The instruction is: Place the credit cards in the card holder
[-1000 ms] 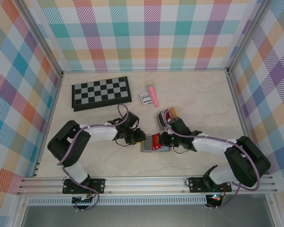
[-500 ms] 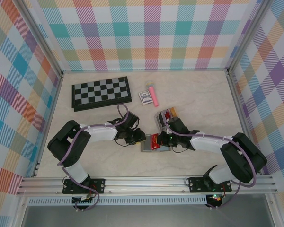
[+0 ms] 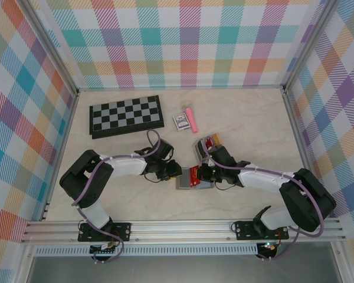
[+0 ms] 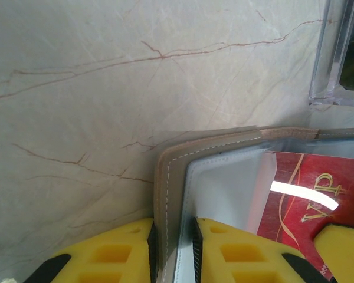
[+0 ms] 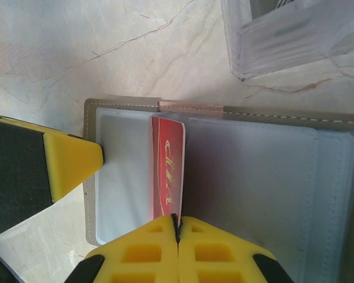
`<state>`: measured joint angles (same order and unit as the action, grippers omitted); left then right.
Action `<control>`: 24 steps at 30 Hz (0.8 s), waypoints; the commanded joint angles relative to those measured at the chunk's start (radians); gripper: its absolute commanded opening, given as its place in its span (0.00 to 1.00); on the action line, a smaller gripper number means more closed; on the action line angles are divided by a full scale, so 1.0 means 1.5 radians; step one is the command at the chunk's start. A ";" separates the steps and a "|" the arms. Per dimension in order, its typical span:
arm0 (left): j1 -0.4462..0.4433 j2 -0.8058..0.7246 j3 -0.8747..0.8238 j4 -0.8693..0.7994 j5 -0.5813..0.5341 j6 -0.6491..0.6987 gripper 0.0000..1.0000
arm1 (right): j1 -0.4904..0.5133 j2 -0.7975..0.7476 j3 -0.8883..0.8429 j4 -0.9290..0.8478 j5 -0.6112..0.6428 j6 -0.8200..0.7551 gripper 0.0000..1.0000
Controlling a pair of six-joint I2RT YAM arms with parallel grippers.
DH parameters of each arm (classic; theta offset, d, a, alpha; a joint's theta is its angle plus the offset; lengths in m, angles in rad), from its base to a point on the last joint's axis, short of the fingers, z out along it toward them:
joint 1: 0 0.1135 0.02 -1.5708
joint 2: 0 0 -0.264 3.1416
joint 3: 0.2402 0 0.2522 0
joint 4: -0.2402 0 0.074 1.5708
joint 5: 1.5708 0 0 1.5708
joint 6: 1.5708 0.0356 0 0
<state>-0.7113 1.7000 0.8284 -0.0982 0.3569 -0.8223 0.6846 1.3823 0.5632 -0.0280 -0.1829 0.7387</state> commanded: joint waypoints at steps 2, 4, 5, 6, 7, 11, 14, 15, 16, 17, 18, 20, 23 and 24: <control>-0.010 0.021 0.001 0.007 0.007 -0.004 0.22 | 0.003 0.024 0.005 -0.026 -0.022 -0.023 0.07; -0.010 0.020 0.001 0.007 0.006 -0.005 0.22 | 0.003 0.031 0.003 -0.006 -0.048 -0.020 0.08; -0.010 0.020 0.001 0.008 0.006 -0.005 0.23 | 0.003 0.038 0.005 0.000 -0.057 -0.013 0.09; -0.010 0.020 0.001 0.008 0.006 -0.006 0.22 | 0.004 0.044 0.007 0.005 -0.064 -0.006 0.09; -0.010 0.020 0.001 0.008 0.007 -0.005 0.22 | 0.005 0.051 0.008 0.012 -0.069 0.002 0.10; -0.010 0.018 -0.002 0.009 0.005 -0.006 0.22 | 0.014 0.067 0.012 0.026 -0.056 0.042 0.12; -0.010 0.017 -0.001 0.009 0.005 -0.007 0.22 | 0.023 0.085 0.024 0.031 -0.059 0.051 0.12; -0.010 0.017 -0.002 0.008 0.005 -0.007 0.22 | 0.026 0.089 0.031 0.027 -0.060 0.052 0.13; -0.010 0.017 -0.002 0.008 0.005 -0.006 0.22 | 0.029 0.092 0.036 0.024 -0.061 0.051 0.13; -0.010 0.017 -0.002 0.008 0.005 -0.007 0.22 | 0.033 0.094 0.043 0.018 -0.061 0.048 0.14; -0.010 0.017 -0.001 0.008 0.004 -0.006 0.22 | 0.034 0.096 0.049 0.007 -0.060 0.046 0.15; -0.010 0.016 0.000 0.008 0.004 -0.007 0.22 | 0.035 0.093 0.063 -0.027 -0.048 0.042 0.18; -0.010 0.015 -0.001 0.007 0.004 -0.005 0.22 | 0.034 0.075 0.071 -0.075 -0.014 0.046 0.25; -0.010 0.015 -0.001 0.007 0.005 -0.006 0.22 | 0.035 0.071 0.073 -0.088 -0.010 0.046 0.27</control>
<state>-0.7113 1.7008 0.8284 -0.0944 0.3553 -0.8223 0.7258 1.5112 0.6460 -0.0643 -0.2230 0.8032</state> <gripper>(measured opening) 0.219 0.261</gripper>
